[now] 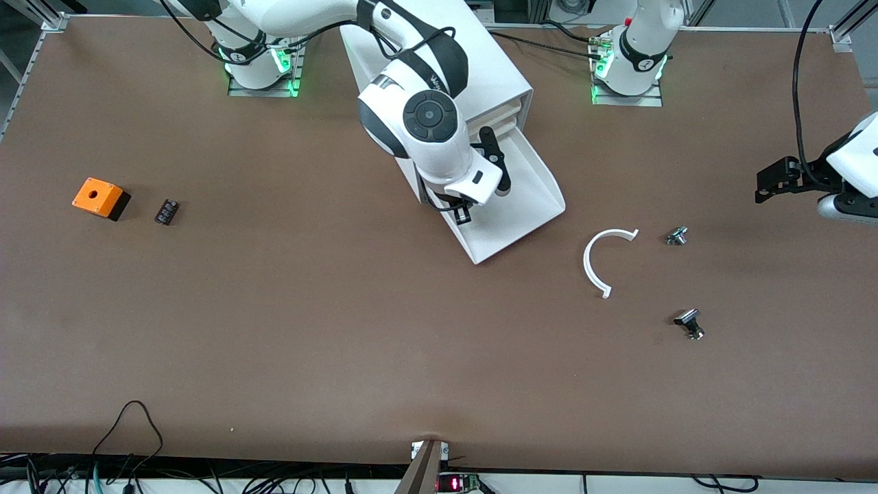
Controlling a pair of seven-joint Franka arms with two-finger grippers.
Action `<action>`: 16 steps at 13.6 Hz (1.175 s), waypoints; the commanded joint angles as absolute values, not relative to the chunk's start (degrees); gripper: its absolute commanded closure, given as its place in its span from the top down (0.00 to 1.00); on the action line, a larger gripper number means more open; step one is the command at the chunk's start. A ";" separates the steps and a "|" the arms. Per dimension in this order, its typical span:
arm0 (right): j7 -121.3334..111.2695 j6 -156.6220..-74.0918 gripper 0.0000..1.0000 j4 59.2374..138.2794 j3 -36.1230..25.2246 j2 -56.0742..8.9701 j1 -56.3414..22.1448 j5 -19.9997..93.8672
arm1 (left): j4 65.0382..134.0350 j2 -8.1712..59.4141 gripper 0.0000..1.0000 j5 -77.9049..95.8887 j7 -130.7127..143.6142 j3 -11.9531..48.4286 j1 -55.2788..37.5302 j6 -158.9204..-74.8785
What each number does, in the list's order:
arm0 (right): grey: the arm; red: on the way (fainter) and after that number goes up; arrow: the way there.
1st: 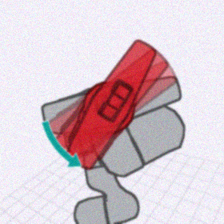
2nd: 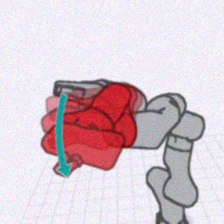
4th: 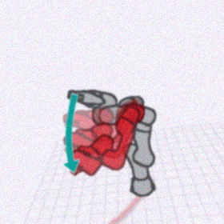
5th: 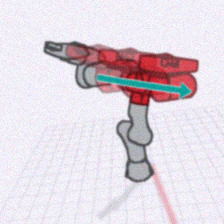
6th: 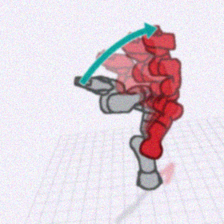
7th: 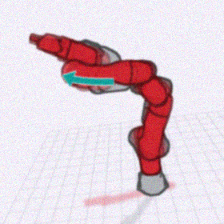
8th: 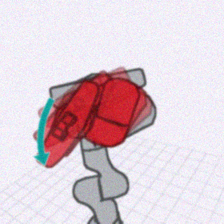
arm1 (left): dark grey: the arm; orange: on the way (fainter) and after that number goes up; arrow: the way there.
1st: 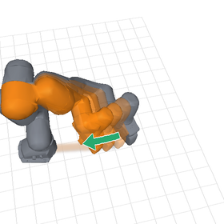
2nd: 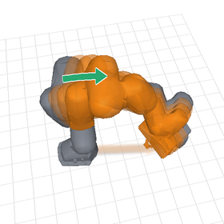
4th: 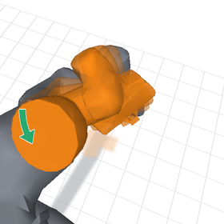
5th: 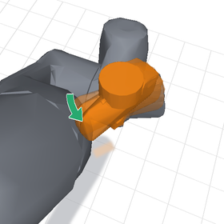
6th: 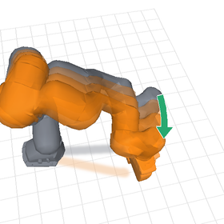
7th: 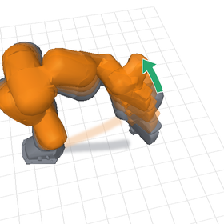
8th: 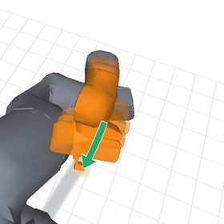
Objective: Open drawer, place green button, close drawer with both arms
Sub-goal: 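Lower the green button into the open drawer and open the right gripper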
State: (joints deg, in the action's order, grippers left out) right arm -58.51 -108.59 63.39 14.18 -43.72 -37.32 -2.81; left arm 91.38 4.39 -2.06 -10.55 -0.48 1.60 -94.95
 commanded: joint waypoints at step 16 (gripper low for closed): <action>-42.64 -115.23 1.00 62.93 13.71 -52.56 -45.53 -15.03 | 89.56 5.10 1.00 -1.76 -10.28 -0.18 1.93 -93.43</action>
